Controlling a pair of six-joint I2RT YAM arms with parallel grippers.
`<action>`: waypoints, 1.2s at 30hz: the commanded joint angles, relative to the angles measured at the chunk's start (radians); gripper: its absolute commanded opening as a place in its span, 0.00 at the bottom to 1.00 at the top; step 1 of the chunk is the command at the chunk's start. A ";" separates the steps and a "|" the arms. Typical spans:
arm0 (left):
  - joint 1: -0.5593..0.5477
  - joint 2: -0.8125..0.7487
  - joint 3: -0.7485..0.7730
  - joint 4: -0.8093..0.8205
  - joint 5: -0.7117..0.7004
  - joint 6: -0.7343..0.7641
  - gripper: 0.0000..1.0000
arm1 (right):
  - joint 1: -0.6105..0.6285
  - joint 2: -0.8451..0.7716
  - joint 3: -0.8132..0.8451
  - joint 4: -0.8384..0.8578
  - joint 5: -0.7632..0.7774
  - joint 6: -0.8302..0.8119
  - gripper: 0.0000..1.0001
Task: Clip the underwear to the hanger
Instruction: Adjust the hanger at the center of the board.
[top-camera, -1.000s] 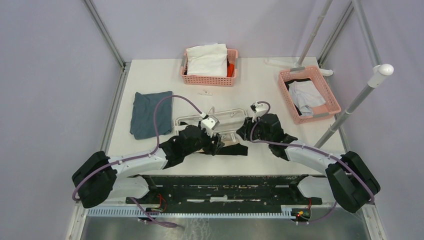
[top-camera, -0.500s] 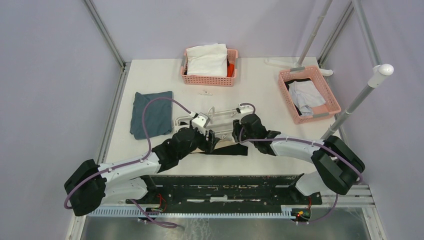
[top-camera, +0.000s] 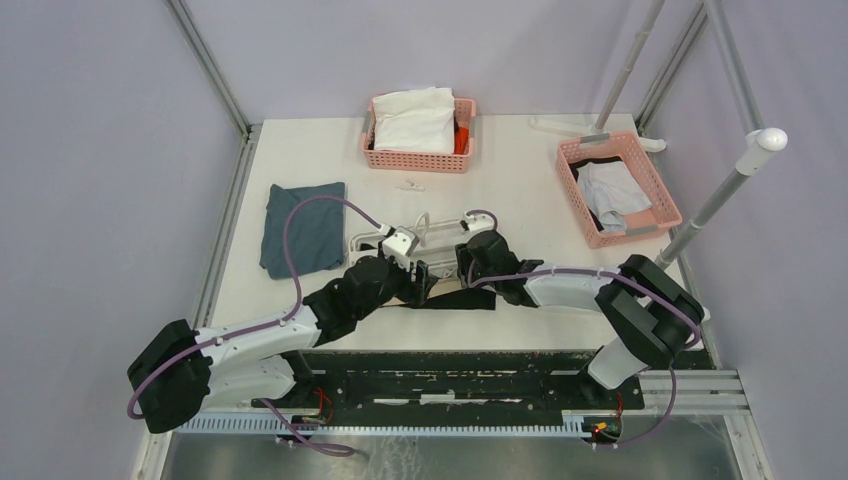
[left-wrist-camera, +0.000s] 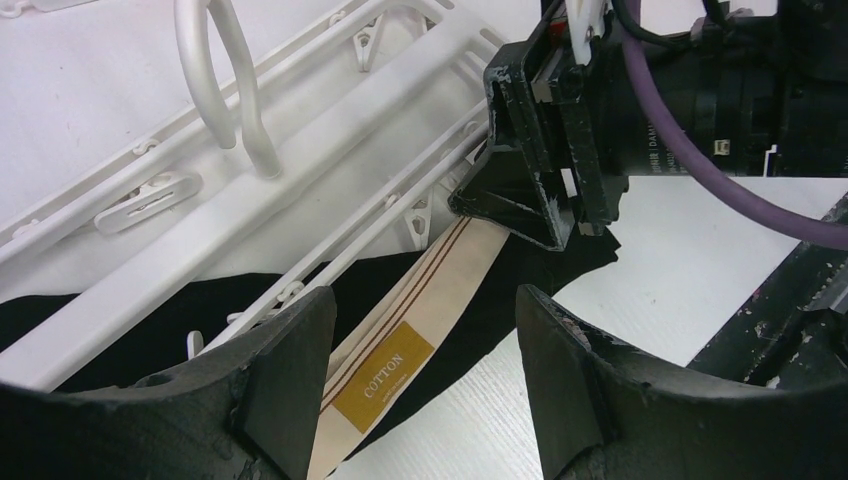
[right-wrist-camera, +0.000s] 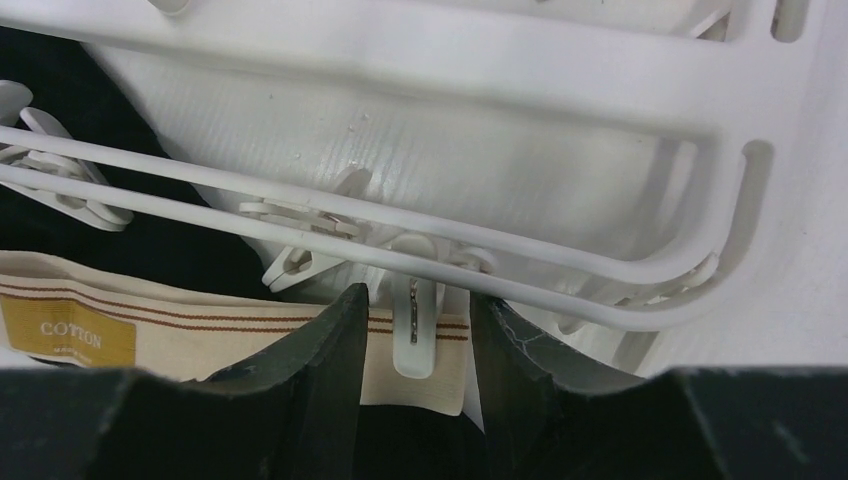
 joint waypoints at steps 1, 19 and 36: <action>0.001 -0.019 0.001 0.022 -0.020 -0.020 0.73 | 0.005 0.030 0.046 0.050 0.028 0.010 0.49; 0.004 0.079 0.061 0.045 0.055 -0.005 0.73 | 0.010 -0.186 -0.151 0.352 -0.023 -0.059 0.08; 0.026 0.081 0.173 0.019 0.107 0.158 0.74 | 0.010 -0.258 -0.217 0.379 -0.027 -0.068 0.07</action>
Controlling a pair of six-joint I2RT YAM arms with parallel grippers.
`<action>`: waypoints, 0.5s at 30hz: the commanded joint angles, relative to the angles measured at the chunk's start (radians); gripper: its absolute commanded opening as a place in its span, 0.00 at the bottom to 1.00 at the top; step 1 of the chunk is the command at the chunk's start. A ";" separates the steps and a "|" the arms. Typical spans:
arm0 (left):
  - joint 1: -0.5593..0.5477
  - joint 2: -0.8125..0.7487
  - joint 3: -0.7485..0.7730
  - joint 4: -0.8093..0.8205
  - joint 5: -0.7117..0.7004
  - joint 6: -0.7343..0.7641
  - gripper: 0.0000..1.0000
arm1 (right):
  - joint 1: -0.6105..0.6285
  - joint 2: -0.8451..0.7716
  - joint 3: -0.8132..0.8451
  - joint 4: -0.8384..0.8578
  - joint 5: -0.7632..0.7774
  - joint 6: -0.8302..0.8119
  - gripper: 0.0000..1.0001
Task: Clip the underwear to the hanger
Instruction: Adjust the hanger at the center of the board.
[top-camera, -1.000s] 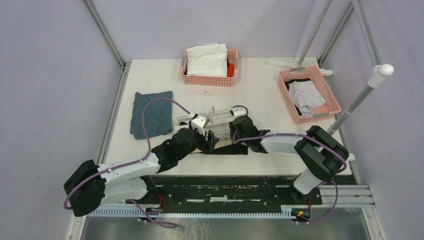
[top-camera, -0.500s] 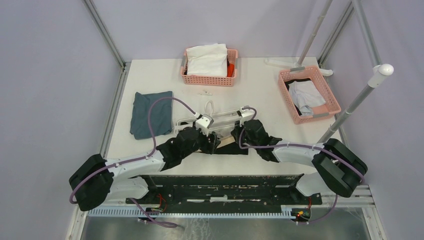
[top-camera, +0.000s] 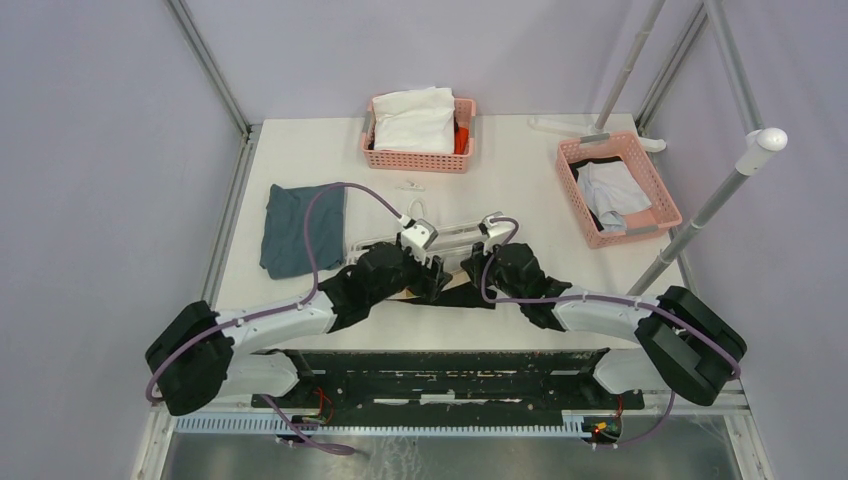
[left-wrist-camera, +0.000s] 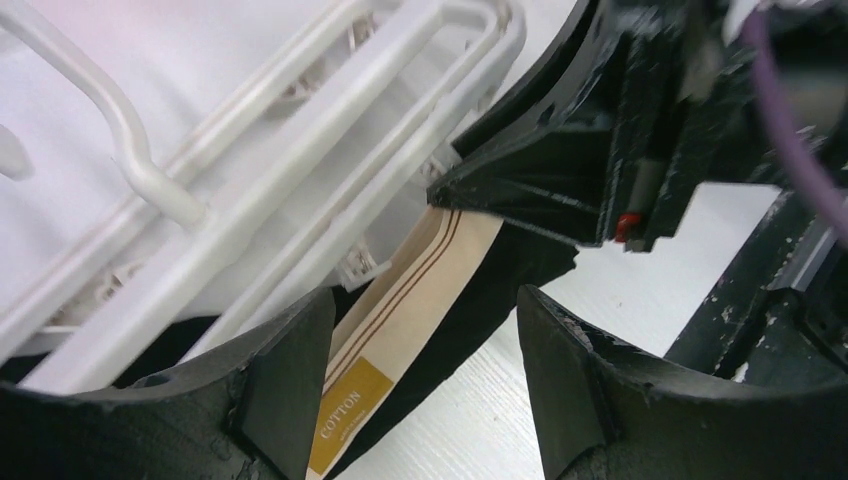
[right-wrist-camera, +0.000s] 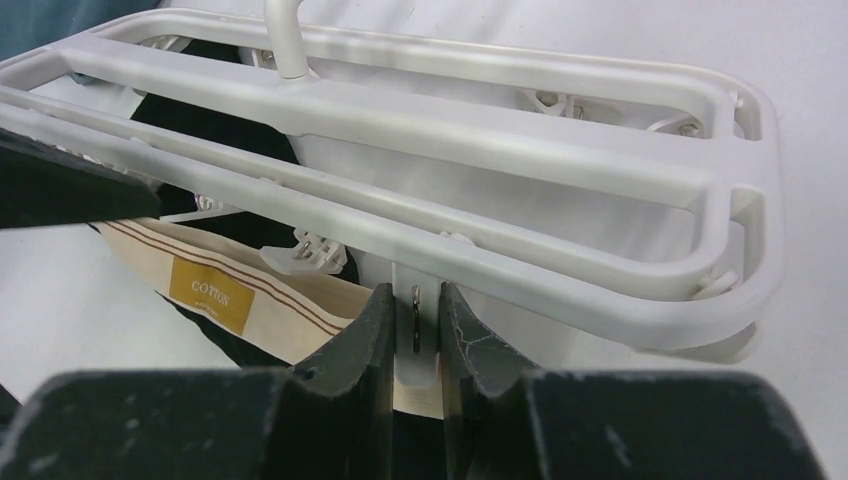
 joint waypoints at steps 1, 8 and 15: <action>0.004 -0.090 0.077 -0.020 -0.070 0.127 0.74 | 0.003 -0.027 -0.003 0.058 0.020 -0.001 0.07; 0.004 -0.087 0.086 -0.048 -0.088 0.085 0.74 | 0.003 0.020 -0.004 0.035 -0.020 0.016 0.21; 0.004 0.013 0.153 -0.117 -0.156 -0.071 0.74 | 0.003 -0.101 -0.015 -0.121 -0.010 0.039 0.52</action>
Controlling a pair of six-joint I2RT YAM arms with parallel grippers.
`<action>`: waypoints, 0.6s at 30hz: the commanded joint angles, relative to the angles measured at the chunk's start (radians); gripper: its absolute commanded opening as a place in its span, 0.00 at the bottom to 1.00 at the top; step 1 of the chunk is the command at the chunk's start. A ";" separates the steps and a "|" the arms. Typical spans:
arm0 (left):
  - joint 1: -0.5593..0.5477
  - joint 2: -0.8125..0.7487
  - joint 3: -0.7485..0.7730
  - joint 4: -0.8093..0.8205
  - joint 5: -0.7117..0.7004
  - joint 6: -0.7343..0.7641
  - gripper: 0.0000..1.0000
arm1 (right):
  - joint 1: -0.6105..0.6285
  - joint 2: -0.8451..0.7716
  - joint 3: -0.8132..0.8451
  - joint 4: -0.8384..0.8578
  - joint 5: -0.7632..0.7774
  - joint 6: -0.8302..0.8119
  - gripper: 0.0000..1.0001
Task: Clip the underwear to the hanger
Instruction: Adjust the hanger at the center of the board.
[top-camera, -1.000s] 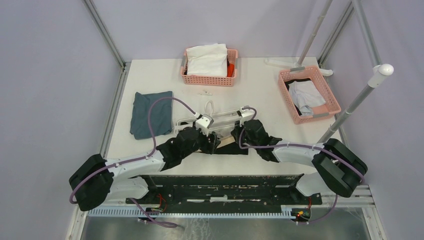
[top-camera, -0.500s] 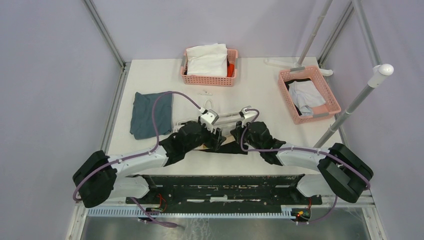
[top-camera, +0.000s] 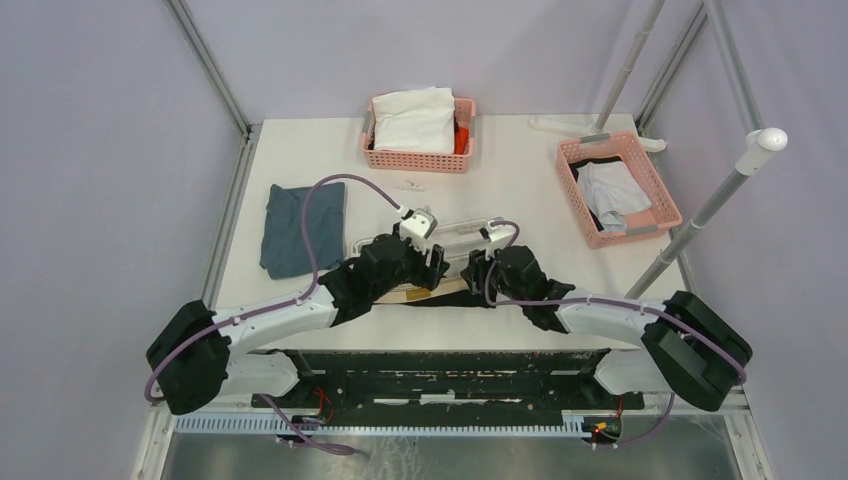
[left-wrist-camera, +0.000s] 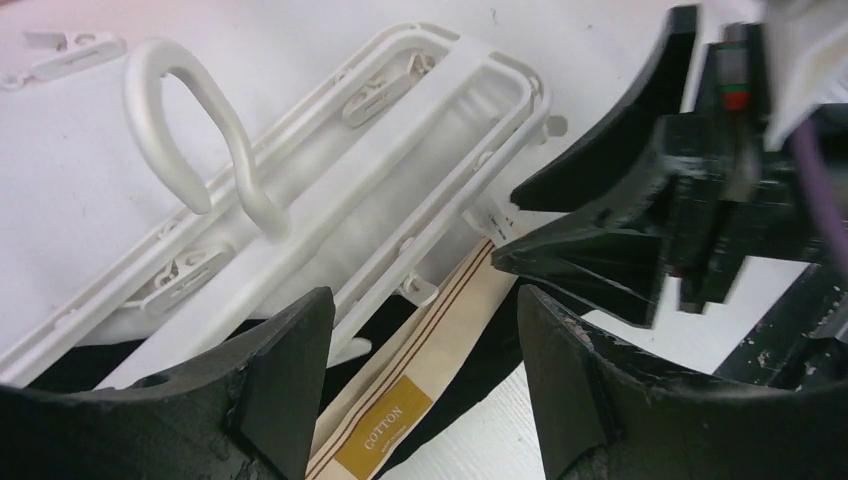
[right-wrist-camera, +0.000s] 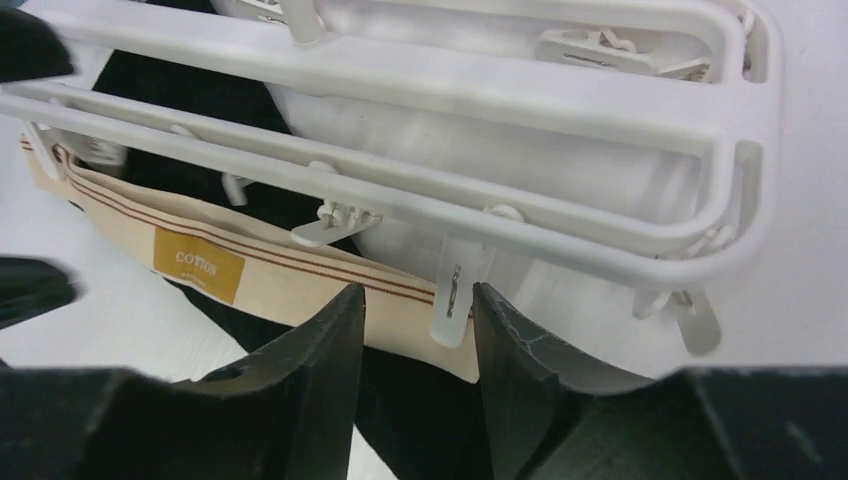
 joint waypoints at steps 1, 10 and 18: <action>0.004 0.077 0.101 -0.048 -0.042 -0.114 0.74 | 0.004 -0.127 -0.008 -0.077 0.006 0.020 0.55; 0.000 0.246 0.253 -0.119 -0.075 -0.193 0.71 | -0.004 -0.452 -0.091 -0.365 0.198 0.149 0.54; -0.008 0.294 0.315 -0.139 -0.057 -0.102 0.71 | -0.055 -0.511 -0.103 -0.480 0.094 0.172 0.52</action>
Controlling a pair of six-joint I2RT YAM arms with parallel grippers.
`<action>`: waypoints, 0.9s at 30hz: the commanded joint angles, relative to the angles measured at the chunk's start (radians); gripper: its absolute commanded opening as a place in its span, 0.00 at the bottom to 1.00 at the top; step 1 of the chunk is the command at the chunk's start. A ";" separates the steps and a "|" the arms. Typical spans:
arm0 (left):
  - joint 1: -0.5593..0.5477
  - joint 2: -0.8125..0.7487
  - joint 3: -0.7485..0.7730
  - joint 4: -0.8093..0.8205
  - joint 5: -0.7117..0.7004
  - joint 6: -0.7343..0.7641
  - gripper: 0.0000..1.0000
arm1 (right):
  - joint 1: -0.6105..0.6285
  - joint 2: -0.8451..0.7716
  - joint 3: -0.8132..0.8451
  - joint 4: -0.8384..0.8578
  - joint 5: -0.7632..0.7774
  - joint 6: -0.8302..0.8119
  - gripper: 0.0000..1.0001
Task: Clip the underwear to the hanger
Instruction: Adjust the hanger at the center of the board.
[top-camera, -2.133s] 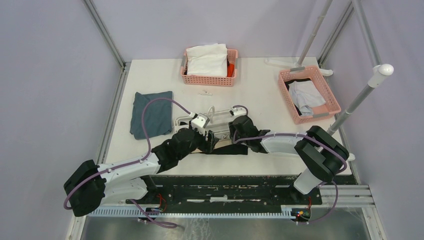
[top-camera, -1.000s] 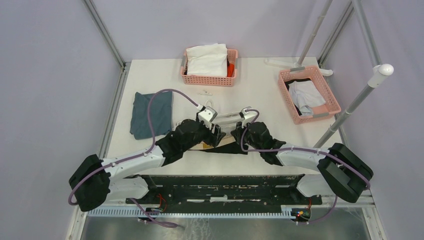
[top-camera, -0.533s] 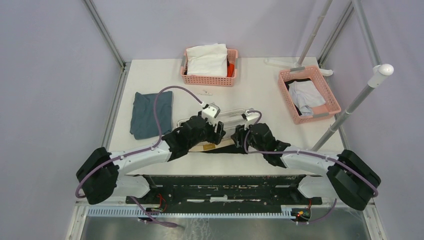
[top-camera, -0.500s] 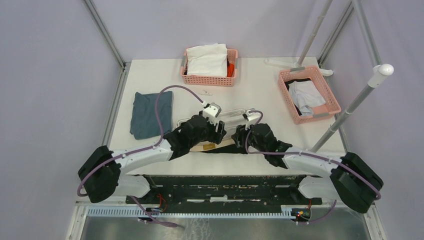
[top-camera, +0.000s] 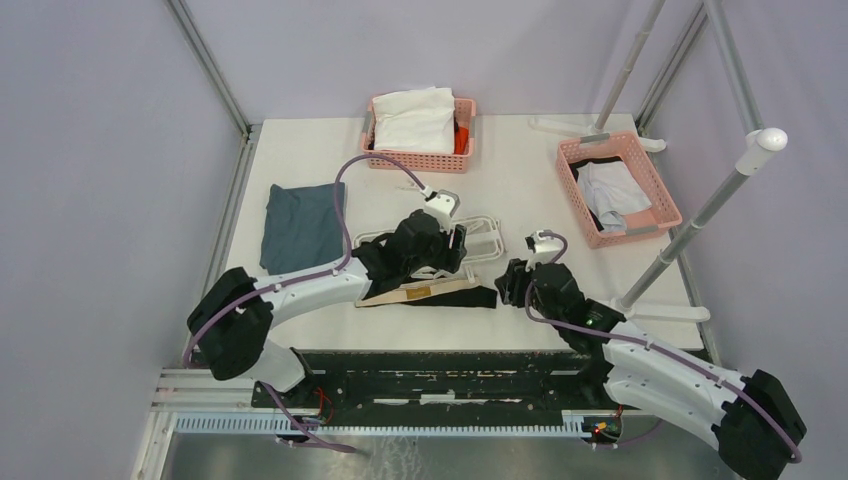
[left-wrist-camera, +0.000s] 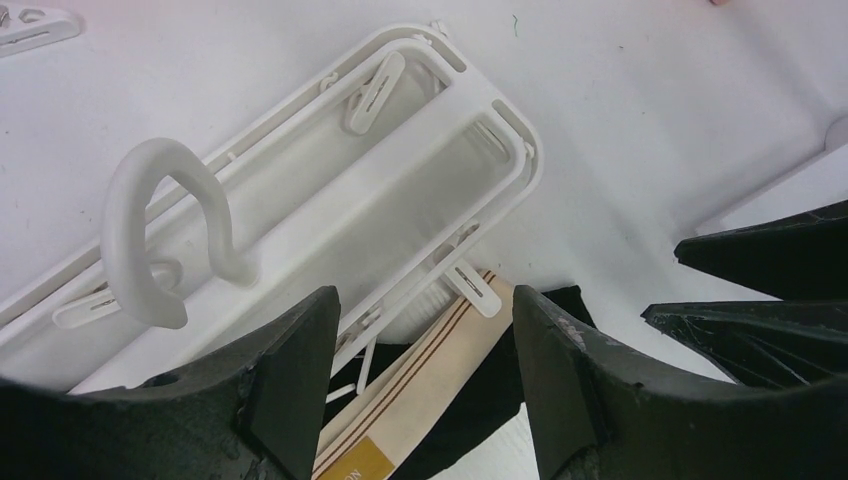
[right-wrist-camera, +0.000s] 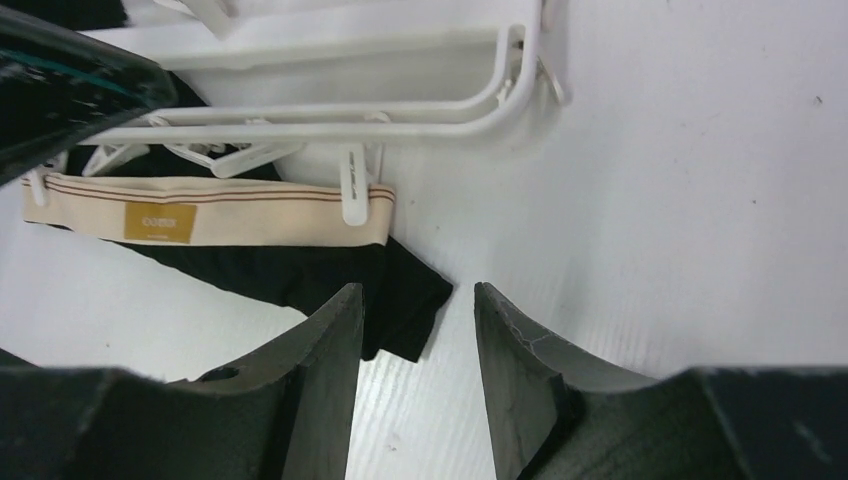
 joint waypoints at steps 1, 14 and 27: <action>-0.004 0.015 0.047 0.005 -0.016 0.028 0.71 | -0.054 0.033 0.010 -0.056 -0.090 0.011 0.52; -0.032 -0.036 0.092 -0.058 -0.194 -0.026 0.66 | -0.164 0.004 -0.014 -0.051 -0.198 0.015 0.51; -0.027 0.118 0.201 -0.154 0.290 0.429 0.65 | -0.171 -0.182 0.032 -0.228 -0.257 -0.070 0.53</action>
